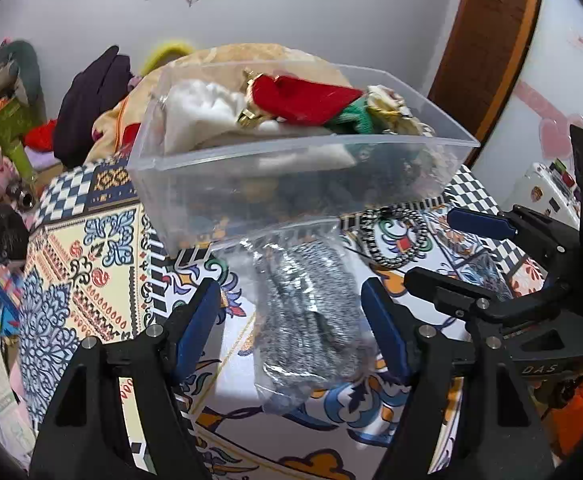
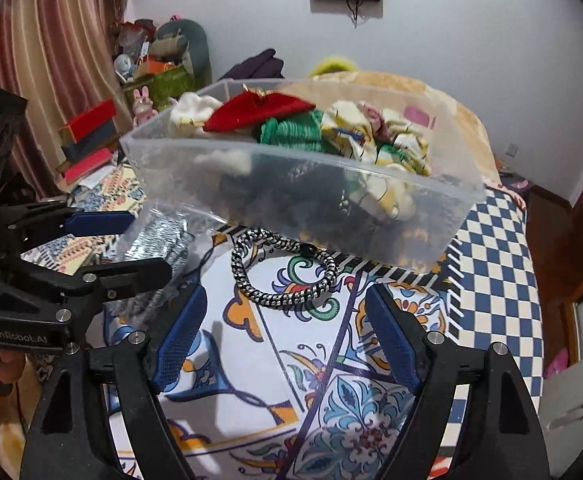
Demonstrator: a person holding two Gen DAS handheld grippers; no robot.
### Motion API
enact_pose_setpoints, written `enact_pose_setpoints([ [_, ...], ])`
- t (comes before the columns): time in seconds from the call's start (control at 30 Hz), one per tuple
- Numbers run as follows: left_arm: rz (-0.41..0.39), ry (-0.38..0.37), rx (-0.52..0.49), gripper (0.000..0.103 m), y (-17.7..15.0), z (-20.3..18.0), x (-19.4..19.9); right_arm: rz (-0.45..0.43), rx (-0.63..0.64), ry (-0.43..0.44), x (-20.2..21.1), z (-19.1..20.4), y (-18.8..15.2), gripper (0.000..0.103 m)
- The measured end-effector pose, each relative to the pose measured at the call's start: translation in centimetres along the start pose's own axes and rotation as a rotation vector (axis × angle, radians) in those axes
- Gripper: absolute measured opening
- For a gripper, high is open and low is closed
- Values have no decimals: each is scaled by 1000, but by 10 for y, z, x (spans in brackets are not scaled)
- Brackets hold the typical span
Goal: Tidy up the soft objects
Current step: 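Grasp the silver mesh bag with the left tool while the right tool grasps the beaded bracelet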
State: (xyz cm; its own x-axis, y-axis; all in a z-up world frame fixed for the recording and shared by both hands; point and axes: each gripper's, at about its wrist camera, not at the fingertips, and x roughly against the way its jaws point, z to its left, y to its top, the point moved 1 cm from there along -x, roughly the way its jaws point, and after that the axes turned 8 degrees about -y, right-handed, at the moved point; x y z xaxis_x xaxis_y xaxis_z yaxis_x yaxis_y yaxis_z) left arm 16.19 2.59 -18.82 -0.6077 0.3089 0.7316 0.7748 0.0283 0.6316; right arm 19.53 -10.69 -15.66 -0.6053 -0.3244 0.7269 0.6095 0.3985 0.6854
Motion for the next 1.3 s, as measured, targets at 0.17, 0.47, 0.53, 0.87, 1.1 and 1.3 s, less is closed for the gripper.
enact_pose_setpoints([
  [0.17, 19, -66, 56, 48, -4, 14, -5, 25, 27, -1, -10, 6, 7, 79],
  [0.47, -12, -57, 46, 28, -5, 17, 13, 55, 42, -18, -24, 11, 13, 62],
  [0.53, -18, -50, 41, 27, -6, 17, 17, 51, 47, -16, -21, 12, 11, 52],
  [0.87, -100, -42, 16, 26, -2, 11, 59, -2, 37, -23, 5, 2, 5, 32],
  [1.1, -195, -43, -18, 26, 16, -2, 90, -100, 14, -42, 44, -8, 6, 32],
  [1.3, -275, -34, -45, 26, 41, -13, 104, -198, -9, -49, 75, -14, 18, 32],
])
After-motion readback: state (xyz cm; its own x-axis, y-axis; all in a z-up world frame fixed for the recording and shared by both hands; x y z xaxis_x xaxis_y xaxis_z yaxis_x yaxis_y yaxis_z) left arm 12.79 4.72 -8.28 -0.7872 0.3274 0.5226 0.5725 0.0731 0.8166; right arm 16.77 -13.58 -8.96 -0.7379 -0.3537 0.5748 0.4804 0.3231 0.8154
